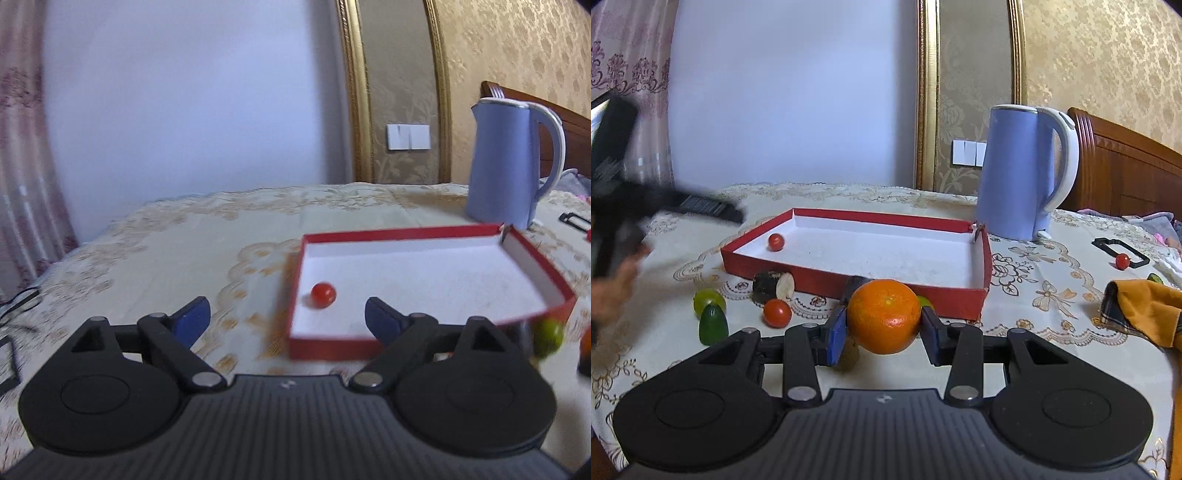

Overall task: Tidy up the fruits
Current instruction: 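Carry the tomato into the red box and open the left tool while the right tool lifts the orange, then lower the orange into the red box and open the right tool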

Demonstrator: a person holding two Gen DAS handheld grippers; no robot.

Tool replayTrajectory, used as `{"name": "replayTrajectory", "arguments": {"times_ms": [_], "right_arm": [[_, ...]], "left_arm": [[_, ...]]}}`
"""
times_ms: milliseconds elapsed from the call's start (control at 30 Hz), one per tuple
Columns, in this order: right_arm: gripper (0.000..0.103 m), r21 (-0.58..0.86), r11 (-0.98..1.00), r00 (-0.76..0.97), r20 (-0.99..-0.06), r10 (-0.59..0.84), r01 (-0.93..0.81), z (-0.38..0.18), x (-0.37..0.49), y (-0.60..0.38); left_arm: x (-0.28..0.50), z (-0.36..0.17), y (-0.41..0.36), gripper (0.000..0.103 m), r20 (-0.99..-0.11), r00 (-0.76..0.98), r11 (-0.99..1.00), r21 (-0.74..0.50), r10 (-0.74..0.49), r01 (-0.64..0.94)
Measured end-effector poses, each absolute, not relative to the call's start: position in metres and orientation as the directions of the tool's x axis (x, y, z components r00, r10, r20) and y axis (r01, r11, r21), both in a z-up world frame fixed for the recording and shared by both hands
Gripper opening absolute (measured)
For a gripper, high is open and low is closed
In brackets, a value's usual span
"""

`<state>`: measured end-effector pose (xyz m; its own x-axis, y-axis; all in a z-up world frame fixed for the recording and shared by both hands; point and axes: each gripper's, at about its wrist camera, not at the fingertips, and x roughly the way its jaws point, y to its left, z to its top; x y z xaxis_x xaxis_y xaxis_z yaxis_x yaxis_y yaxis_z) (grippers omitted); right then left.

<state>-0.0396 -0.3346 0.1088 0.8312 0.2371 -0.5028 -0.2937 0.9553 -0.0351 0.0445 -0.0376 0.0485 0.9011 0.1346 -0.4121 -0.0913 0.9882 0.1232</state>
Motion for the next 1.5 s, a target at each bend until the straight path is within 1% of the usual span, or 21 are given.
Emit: {"name": "replayTrajectory", "arguments": {"times_ms": [67, 133, 300, 567, 667, 767, 1067, 1100, 1133, 1200, 1333, 1400, 1467, 1500], "right_arm": [[0.041, -0.046, 0.955, 0.834, -0.501, 0.232, -0.293, 0.110, -0.033, -0.332], [0.041, -0.055, 0.955, 0.837, -0.498, 0.226, -0.290, 0.111, -0.027, -0.330], [0.041, 0.026, 0.958, 0.825, -0.502, 0.260, -0.286, 0.115, -0.003, -0.340], [0.041, 0.012, 0.971, 0.823, -0.528, 0.210, -0.240, 0.118, 0.059, -0.342], [0.041, 0.019, 0.977, 0.806, -0.561, 0.188, -0.214, 0.113, 0.090, -0.345], [0.041, 0.033, 0.983, 0.790, -0.590, 0.166, -0.182, 0.105, 0.117, -0.348], [0.042, -0.055, 0.991, 0.747, -0.662, 0.057, -0.124, 0.073, 0.164, -0.344], [0.043, -0.067, 0.989, 0.744, -0.666, 0.052, -0.130, 0.071, 0.165, -0.342], [0.046, -0.075, 0.988, 0.744, -0.667, 0.051, -0.136, 0.071, 0.164, -0.341], [0.049, -0.080, 0.988, 0.756, -0.652, 0.049, -0.133, 0.075, 0.159, -0.339], [0.049, -0.039, 0.993, 0.795, -0.603, 0.068, -0.114, 0.096, 0.140, -0.348], [0.049, -0.026, 0.994, 0.824, -0.561, 0.077, -0.110, 0.108, 0.119, -0.352], [0.050, -0.007, 0.993, 0.848, -0.521, 0.095, -0.116, 0.118, 0.094, -0.356], [0.052, 0.001, 0.993, 0.857, -0.503, 0.106, -0.122, 0.122, 0.080, -0.357]], "left_arm": [[0.034, 0.039, -0.035, 0.092, -0.390, 0.908, 0.985, 0.130, 0.155, -0.113], [0.028, 0.032, -0.029, 0.093, -0.374, 0.914, 0.986, 0.100, 0.159, -0.131], [0.027, 0.023, -0.021, 0.095, -0.355, 0.910, 0.976, 0.121, 0.213, -0.181], [0.028, 0.018, -0.005, 0.097, -0.397, 0.899, 0.982, 0.042, 0.185, -0.183], [0.030, 0.017, 0.000, 0.099, -0.404, 0.899, 0.983, 0.009, 0.171, -0.183], [0.030, 0.017, 0.001, 0.099, -0.402, 0.899, 0.982, 0.005, 0.176, -0.190], [0.030, 0.017, 0.000, 0.099, -0.393, 0.900, 0.979, 0.010, 0.190, -0.202], [0.031, 0.017, 0.001, 0.099, -0.395, 0.899, 0.979, 0.007, 0.188, -0.201], [0.031, 0.017, 0.001, 0.099, -0.398, 0.899, 0.980, 0.004, 0.185, -0.199], [0.031, 0.017, 0.002, 0.100, -0.400, 0.897, 0.979, 0.000, 0.188, -0.205], [0.033, 0.017, 0.006, 0.100, -0.407, 0.895, 0.977, -0.019, 0.185, -0.211], [0.033, 0.018, 0.009, 0.100, -0.408, 0.895, 0.976, -0.041, 0.179, -0.214], [0.035, 0.017, 0.011, 0.100, -0.428, 0.889, 0.978, -0.049, 0.161, -0.201], [0.034, 0.017, 0.010, 0.100, -0.431, 0.889, 0.980, -0.048, 0.153, -0.192]]}}
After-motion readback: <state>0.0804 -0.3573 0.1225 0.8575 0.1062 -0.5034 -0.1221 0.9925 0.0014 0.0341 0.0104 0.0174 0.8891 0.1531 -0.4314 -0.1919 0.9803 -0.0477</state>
